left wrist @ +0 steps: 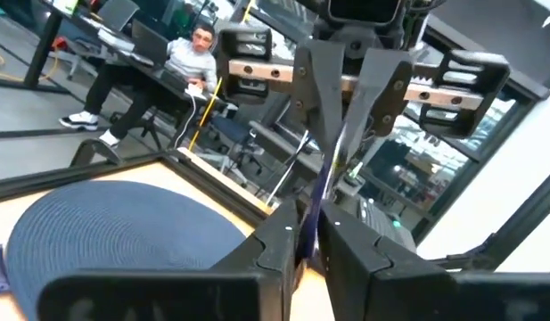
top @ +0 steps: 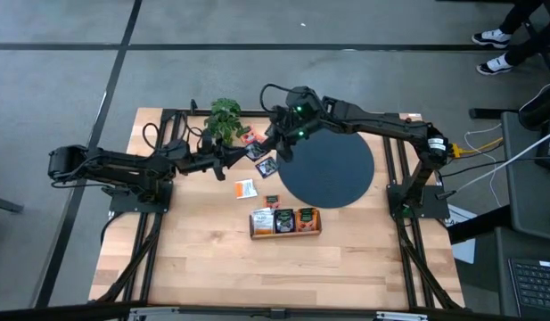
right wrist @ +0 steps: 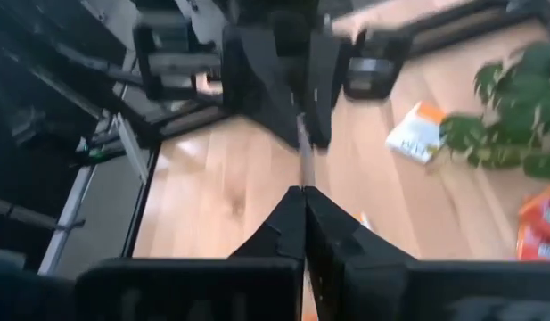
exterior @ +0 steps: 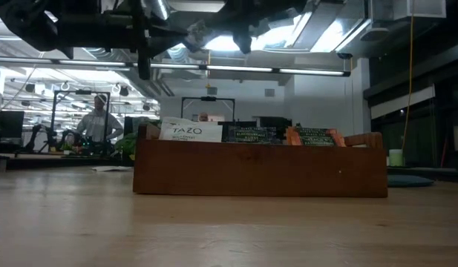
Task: Pick & Place Tea
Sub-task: Put the bottom left purple tea bag into the middle section of the wooden organizer, then put the bottom white tea bag into the left section of the wooden organizer
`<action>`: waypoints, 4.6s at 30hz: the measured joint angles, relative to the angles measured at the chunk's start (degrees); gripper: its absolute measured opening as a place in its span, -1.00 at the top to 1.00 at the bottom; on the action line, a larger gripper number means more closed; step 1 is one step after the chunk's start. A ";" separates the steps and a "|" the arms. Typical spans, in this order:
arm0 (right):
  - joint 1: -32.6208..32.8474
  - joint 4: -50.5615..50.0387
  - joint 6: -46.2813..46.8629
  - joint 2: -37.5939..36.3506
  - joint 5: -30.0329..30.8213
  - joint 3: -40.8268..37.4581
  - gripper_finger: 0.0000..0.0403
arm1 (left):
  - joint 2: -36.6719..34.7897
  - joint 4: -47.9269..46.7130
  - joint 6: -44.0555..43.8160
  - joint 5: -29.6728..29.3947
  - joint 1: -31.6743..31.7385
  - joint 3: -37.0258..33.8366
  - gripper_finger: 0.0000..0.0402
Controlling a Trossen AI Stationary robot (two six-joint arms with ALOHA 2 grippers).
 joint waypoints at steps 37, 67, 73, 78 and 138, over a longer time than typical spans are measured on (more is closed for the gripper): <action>18.31 -26.03 1.71 0.78 2.71 -0.45 1.00 | 0.00 -18.39 -7.91 15.24 -1.67 0.00 0.63; 19.71 -24.21 -5.99 12.34 8.34 -3.02 0.99 | -0.02 -17.91 -7.71 10.45 -10.66 0.00 0.62; 19.72 -24.91 -7.23 14.01 8.35 -3.02 0.99 | -0.02 -17.92 -7.69 10.43 -10.84 0.00 0.62; 19.69 -24.94 -7.11 14.05 9.02 -3.02 0.98 | -0.02 -17.93 -7.69 10.41 -10.84 0.00 0.62; 13.44 -0.76 0.64 10.00 -3.31 -7.77 0.44 | 8.13 -54.59 -4.53 -2.59 -10.34 14.51 0.97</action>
